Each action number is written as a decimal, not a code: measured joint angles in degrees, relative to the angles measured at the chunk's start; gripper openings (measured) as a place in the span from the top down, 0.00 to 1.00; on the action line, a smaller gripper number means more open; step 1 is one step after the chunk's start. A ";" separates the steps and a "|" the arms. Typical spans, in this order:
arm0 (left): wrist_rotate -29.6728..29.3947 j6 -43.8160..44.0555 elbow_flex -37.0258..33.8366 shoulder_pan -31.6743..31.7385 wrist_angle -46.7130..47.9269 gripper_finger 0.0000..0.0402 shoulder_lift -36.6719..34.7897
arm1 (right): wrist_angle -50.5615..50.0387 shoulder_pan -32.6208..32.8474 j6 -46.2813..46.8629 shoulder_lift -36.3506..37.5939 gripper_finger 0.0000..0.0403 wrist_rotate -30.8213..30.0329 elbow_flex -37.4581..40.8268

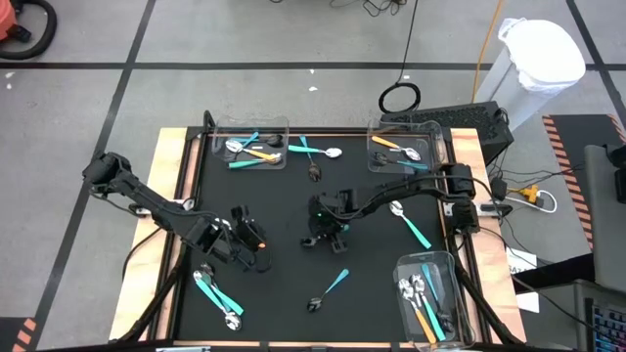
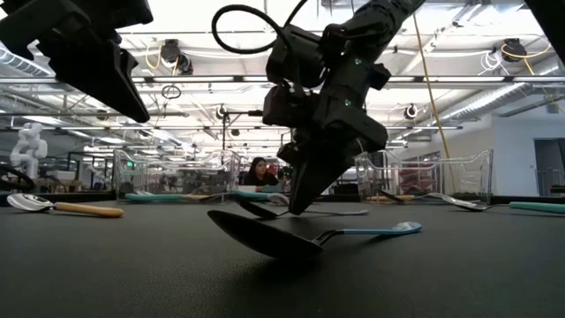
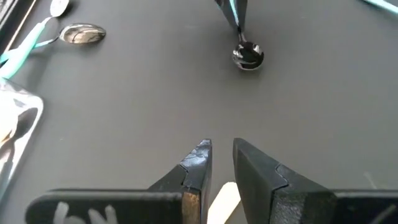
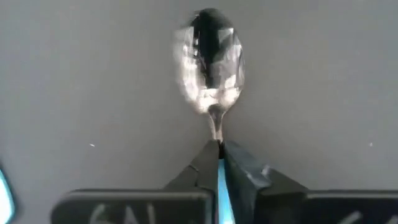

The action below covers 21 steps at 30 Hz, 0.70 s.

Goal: Sort silverware by color (type)
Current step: Put the blue spoon into the top left transparent bin

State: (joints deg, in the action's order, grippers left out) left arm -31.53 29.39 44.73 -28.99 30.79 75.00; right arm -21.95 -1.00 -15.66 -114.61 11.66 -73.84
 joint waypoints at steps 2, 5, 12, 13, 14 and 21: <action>0.00 0.22 0.00 0.00 0.13 0.83 0.00 | -0.61 0.00 1.70 0.09 0.98 -0.16 0.00; -0.10 0.22 0.00 0.00 0.12 0.83 0.00 | -3.05 -0.03 4.27 1.48 0.98 -1.17 0.19; -3.28 0.22 0.00 0.07 -0.07 0.83 0.00 | -13.07 -0.31 3.32 8.68 0.99 -3.19 0.37; -3.30 0.24 0.02 0.05 -0.13 0.83 0.00 | -15.18 -0.46 3.06 10.36 0.99 -4.49 0.35; -3.30 0.24 0.02 0.04 -0.13 0.83 0.00 | -17.32 -0.63 2.78 11.97 0.99 -5.94 0.35; -3.56 1.73 0.04 0.04 -0.49 0.83 0.00 | -28.60 -4.98 2.52 24.22 1.00 -14.27 0.28</action>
State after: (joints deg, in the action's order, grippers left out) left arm -35.09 31.12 44.77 -28.95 30.30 75.00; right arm -50.55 -5.98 -13.14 -90.38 -2.61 -73.56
